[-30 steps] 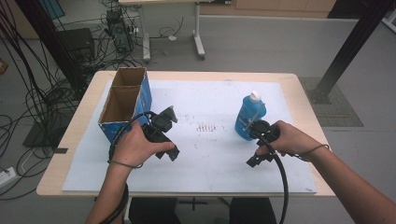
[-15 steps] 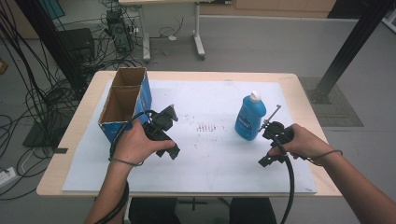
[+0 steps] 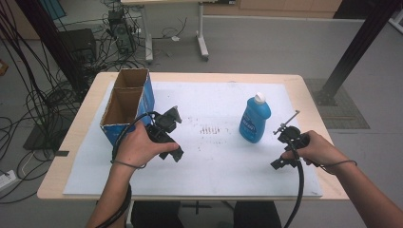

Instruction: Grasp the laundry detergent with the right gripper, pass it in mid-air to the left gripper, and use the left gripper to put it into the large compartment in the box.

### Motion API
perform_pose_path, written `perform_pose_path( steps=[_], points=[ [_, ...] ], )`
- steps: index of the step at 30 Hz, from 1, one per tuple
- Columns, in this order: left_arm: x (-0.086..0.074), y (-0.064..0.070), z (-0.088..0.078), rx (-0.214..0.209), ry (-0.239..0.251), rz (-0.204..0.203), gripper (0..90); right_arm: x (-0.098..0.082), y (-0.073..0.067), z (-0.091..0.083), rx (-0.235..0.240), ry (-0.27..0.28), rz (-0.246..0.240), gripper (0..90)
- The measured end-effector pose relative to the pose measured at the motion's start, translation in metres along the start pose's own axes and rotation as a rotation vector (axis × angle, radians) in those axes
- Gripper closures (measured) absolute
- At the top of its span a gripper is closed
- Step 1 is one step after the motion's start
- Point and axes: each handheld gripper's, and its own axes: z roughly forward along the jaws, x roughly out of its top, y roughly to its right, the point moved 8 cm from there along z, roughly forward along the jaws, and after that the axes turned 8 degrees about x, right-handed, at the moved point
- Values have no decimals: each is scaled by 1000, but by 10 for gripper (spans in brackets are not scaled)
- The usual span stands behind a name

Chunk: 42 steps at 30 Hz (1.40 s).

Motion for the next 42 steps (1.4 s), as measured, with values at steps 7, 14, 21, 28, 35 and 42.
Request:
perform_pose_path(
  steps=[7,14,21,28,35,42],
  points=[
    [0,2,-1,-1,1,5,89,-1,3,9,-16,79,19,97],
    [0,2,-1,2,0,4,89,3,7,16,-31,192,30,90],
    [-1,2,-2,-1,5,-2,89,7,10,21,-40,303,41,80],
    [-2,3,-2,-4,5,-1,90,10,10,23,-48,376,52,68],
    [-2,4,-2,-6,9,-2,90,17,10,26,-56,451,30,54],
    [-2,4,-2,-5,12,1,89,27,9,23,-52,602,-6,49]
  ],
)
